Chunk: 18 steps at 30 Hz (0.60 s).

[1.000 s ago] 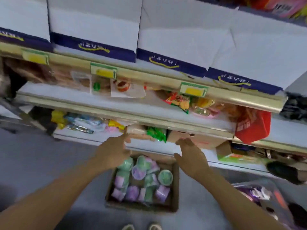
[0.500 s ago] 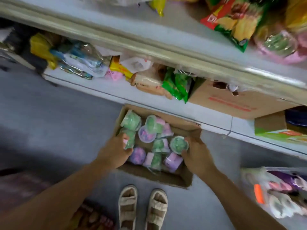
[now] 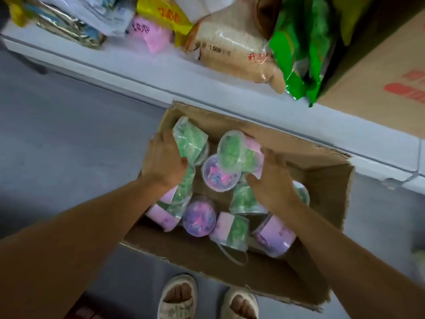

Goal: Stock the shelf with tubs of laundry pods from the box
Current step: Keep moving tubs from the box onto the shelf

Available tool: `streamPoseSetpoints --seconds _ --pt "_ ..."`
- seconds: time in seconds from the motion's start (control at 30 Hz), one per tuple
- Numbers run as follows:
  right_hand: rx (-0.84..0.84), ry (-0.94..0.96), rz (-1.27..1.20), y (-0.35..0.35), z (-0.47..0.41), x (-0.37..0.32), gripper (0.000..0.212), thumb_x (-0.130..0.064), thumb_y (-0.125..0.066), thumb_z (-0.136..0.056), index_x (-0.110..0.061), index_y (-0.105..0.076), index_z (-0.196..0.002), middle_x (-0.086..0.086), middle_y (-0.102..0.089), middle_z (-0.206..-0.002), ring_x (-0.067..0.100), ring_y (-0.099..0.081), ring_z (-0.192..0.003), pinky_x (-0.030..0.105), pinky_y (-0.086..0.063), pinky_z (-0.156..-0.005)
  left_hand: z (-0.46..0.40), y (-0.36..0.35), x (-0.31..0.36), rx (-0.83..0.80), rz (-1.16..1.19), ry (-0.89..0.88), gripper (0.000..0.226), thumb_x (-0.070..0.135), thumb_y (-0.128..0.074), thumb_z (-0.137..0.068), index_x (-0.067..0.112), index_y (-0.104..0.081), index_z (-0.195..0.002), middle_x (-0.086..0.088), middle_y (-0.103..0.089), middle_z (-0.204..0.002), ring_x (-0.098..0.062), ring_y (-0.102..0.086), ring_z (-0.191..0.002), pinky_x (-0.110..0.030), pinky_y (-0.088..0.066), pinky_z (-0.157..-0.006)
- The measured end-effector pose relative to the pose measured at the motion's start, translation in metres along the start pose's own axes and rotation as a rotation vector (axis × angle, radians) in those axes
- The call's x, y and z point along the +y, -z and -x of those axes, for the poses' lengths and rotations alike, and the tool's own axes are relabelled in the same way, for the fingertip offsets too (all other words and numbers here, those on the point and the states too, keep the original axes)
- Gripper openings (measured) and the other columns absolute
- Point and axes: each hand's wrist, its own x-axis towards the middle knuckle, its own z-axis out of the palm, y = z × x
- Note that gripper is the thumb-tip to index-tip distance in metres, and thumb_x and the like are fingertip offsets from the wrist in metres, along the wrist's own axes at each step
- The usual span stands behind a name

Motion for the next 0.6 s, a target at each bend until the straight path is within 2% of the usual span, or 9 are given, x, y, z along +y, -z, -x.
streamPoseSetpoints --seconds 0.1,0.2,0.33,0.43,0.53,0.6 --pt "0.026 -0.006 0.009 -0.023 -0.025 0.005 0.074 -0.034 -0.062 -0.084 -0.018 -0.022 -0.144 0.018 -0.033 -0.136 0.037 -0.037 -0.124 0.046 -0.041 -0.097 -0.023 -0.019 -0.006 0.059 -0.008 0.007 0.065 0.019 -0.064 -0.084 0.0 -0.03 -0.135 -0.022 -0.042 -0.131 -0.039 -0.042 -0.119 -0.045 -0.036 -0.097" --pt "0.027 -0.071 -0.027 -0.038 -0.043 0.002 0.077 -0.044 -0.058 -0.086 -0.023 -0.014 -0.146 0.016 -0.029 -0.138 0.038 -0.036 -0.125 0.045 -0.043 -0.092 -0.042 -0.033 -0.012 0.068 -0.044 0.017 0.051 0.02 -0.061 -0.086 0.0 -0.037 -0.127 -0.023 -0.045 -0.128 -0.041 -0.045 -0.116 -0.047 -0.039 -0.092" --pt "0.001 -0.184 -0.05 -0.048 -0.061 0.003 0.075 -0.047 -0.055 -0.087 -0.023 -0.012 -0.144 0.022 -0.03 -0.137 0.042 -0.032 -0.128 0.047 -0.038 -0.098 -0.05 -0.038 -0.014 0.149 -0.086 -0.054 0.038 0.017 -0.06 -0.087 0.0 -0.042 -0.116 -0.023 -0.046 -0.121 -0.04 -0.048 -0.107 -0.048 -0.043 -0.081" --pt "-0.024 -0.276 -0.198 -0.045 -0.063 0.011 0.067 -0.04 -0.054 -0.089 -0.019 -0.017 -0.142 0.023 -0.038 -0.135 0.041 -0.035 -0.124 0.043 -0.037 -0.097 -0.04 -0.038 -0.008 0.189 -0.101 -0.212 0.037 0.013 -0.063 -0.085 0.0 -0.044 -0.114 -0.02 -0.049 -0.115 -0.037 -0.052 -0.1 -0.044 -0.044 -0.071" --pt "0.055 -0.364 -0.304 -0.031 -0.049 0.019 0.061 -0.038 -0.052 -0.09 -0.015 -0.025 -0.14 0.02 -0.044 -0.133 0.038 -0.034 -0.124 0.04 -0.034 -0.095 -0.021 -0.041 0.003 0.196 -0.164 -0.425 0.04 -0.001 -0.069 -0.073 0.0 -0.05 -0.108 -0.02 -0.053 -0.103 -0.037 -0.054 -0.089 -0.038 -0.044 -0.053" --pt "0.106 -0.438 -0.358 -0.02 -0.034 0.026 0.058 -0.037 -0.05 -0.091 -0.01 -0.029 -0.138 0.023 -0.044 -0.133 0.039 -0.037 -0.124 0.041 -0.034 -0.095 -0.008 -0.044 0.013 0.215 -0.212 -0.536 0.042 -0.007 -0.071 -0.064 0.001 -0.053 -0.101 -0.02 -0.055 -0.096 -0.037 -0.057 -0.084 -0.03 -0.039 -0.042"
